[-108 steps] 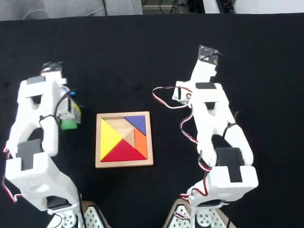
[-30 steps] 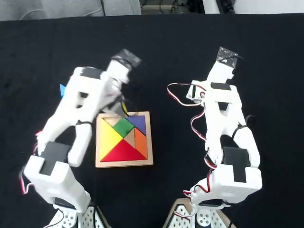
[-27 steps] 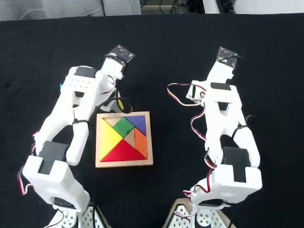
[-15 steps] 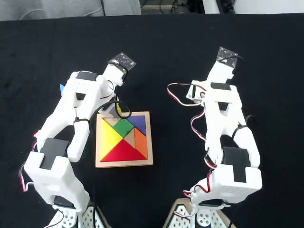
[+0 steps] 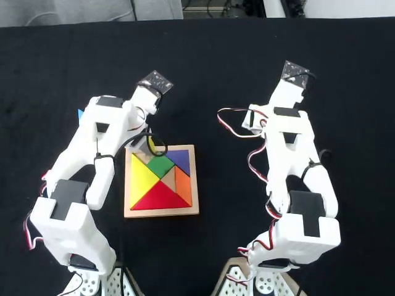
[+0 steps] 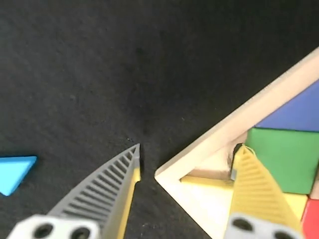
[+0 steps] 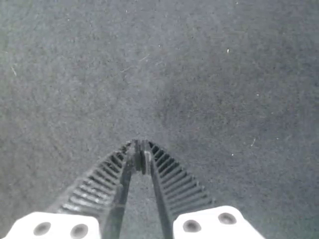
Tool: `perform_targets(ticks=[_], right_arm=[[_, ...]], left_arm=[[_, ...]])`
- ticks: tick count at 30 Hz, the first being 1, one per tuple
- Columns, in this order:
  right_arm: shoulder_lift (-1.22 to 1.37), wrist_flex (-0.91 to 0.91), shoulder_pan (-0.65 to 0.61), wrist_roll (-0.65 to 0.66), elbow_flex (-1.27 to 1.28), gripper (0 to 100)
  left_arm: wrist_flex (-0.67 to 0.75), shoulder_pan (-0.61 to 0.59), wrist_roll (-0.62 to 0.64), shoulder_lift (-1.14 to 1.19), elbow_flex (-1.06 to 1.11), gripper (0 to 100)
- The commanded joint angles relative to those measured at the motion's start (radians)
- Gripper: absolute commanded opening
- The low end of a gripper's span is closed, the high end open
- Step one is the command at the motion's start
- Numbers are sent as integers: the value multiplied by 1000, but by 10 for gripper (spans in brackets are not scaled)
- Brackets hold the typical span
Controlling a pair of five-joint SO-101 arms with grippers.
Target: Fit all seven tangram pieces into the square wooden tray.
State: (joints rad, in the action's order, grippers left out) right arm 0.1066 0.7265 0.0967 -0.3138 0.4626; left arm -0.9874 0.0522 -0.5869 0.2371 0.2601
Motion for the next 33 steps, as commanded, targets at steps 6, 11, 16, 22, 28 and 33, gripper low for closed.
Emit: perform_targets(ticks=[6, 11, 16, 22, 28, 33], right_arm=[[-65, -18, 9, -12, -48, 11], [-65, -18, 9, -12, -48, 11], [-65, -18, 9, -12, -47, 11], [-65, -18, 9, -12, -47, 11], [-65, -18, 9, -12, -47, 11], [-61, -18, 8, -12, -47, 11]], left_arm=[[12, -1, -6, -6, 8, 292], [11, 21, -2, -6, 19, 292], [11, 39, 0, -15, 30, 292], [3, -65, 2, -15, -110, 292], [11, -269, 86, -8, -278, 292], [189, -400, 180, 87, -392, 292]])
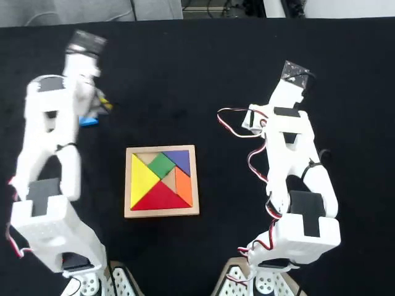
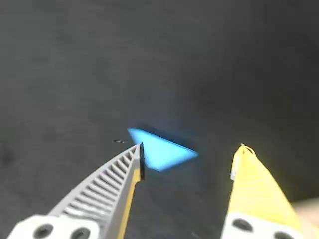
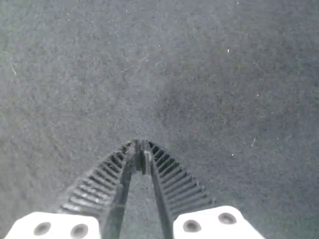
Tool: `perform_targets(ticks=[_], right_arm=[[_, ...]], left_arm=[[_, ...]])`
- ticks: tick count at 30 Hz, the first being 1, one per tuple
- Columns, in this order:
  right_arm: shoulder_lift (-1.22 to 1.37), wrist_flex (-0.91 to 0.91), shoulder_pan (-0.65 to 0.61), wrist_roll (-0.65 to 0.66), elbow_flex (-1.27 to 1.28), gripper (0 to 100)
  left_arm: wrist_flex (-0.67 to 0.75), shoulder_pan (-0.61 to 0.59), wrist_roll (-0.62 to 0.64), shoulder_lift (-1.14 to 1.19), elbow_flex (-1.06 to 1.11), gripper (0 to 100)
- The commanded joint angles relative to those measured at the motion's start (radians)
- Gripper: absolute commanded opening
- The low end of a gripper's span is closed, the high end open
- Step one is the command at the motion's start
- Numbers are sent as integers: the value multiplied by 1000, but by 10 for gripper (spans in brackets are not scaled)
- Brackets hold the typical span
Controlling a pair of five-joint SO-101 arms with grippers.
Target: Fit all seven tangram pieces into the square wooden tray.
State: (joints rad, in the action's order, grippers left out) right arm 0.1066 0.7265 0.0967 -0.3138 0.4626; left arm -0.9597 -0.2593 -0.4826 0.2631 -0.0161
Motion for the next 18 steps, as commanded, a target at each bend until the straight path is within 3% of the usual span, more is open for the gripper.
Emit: perform_targets(ticks=[1, 4, 14, 18], right_arm=[[-59, -18, 8, -12, -47, 11], [-59, -18, 8, -12, -47, 11], [-59, -18, 9, -12, -47, 11], [-59, -18, 9, -12, -47, 11]], left_arm=[[226, -101, 84, 100, -125, 292], [324, -113, 71, 210, -133, 292], [292, -177, 43, 327, -199, 292], [218, -211, -95, 333, -165, 292]])
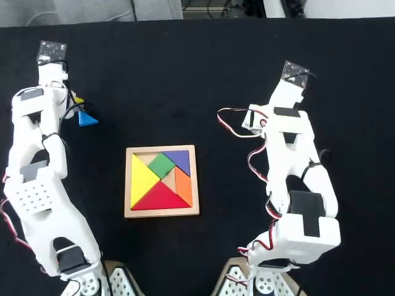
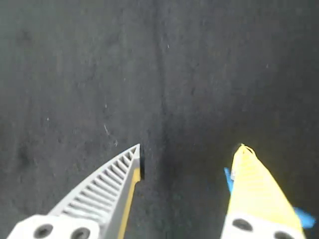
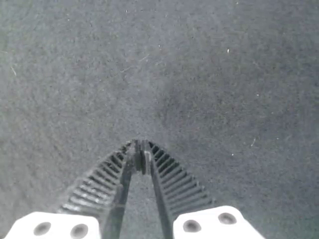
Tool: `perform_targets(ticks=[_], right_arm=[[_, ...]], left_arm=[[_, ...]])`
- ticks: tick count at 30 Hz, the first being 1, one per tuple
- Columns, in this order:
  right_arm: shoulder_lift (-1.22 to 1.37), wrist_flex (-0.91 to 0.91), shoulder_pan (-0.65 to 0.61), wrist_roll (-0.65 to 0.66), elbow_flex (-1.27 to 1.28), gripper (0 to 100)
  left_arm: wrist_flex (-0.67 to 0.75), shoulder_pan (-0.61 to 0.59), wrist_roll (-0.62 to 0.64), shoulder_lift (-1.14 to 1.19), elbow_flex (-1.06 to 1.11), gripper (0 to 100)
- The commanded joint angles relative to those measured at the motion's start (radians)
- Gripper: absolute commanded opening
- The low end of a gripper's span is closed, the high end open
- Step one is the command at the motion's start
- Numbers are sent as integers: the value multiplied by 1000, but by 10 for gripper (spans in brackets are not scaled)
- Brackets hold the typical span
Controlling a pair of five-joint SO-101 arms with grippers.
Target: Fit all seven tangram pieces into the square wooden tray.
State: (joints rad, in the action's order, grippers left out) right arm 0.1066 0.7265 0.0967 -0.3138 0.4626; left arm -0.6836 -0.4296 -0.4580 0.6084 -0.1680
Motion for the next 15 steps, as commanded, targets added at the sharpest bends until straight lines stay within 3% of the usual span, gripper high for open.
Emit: perform_targets(ticks=[1, 10, 15], right_arm=[[-59, -18, 9, -12, -47, 11], [-59, -18, 9, -12, -47, 11], [-59, -18, 8, -12, -47, 11]], left_arm=[[-78, -54, -144, -14, -4, 292], [-358, -139, -155, -114, -7, 292], [-457, -91, -150, -304, -15, 292]])
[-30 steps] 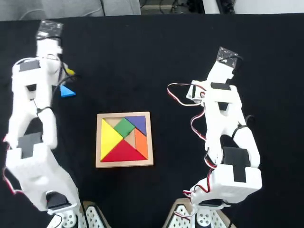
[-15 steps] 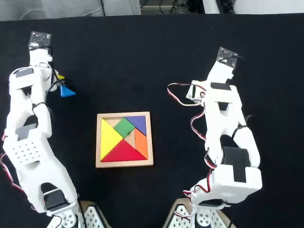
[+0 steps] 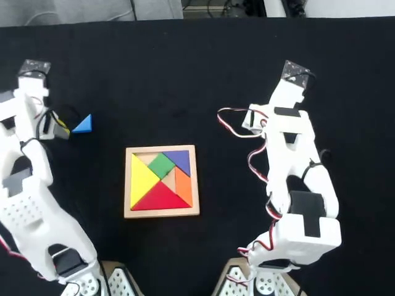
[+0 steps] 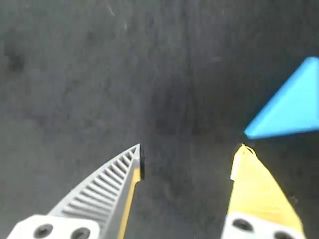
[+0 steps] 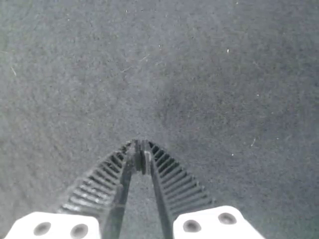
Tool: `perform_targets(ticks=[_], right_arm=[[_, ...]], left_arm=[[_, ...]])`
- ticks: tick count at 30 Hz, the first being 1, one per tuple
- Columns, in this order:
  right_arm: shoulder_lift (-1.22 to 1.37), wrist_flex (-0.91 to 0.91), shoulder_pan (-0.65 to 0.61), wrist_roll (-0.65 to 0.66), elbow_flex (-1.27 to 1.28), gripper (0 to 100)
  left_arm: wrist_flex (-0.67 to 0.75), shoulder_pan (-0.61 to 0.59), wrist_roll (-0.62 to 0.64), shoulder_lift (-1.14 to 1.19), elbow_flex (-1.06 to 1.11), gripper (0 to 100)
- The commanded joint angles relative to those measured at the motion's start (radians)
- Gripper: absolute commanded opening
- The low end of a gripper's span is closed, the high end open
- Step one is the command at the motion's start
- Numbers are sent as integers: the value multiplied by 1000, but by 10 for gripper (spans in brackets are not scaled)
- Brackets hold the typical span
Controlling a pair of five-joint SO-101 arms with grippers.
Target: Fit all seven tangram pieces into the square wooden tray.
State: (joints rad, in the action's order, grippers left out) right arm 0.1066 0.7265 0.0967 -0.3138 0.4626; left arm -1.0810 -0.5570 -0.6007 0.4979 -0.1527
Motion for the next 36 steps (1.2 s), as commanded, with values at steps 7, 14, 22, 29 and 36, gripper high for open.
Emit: perform_targets(ticks=[7, 14, 22, 29, 36], right_arm=[[-61, -18, 9, -12, -47, 11], [-61, -18, 12, -12, -47, 11], [-64, -18, 9, -12, -47, 11], [-62, -18, 9, -12, -47, 11], [-62, -18, 8, -12, -47, 11]], left_arm=[[-155, 249, -126, -276, -22, 297], [-230, 291, -301, -40, -206, 297], [-433, 229, -299, 264, -648, 297], [-559, 220, -305, 496, -937, 297], [-671, 220, -358, 649, -1168, 297]])
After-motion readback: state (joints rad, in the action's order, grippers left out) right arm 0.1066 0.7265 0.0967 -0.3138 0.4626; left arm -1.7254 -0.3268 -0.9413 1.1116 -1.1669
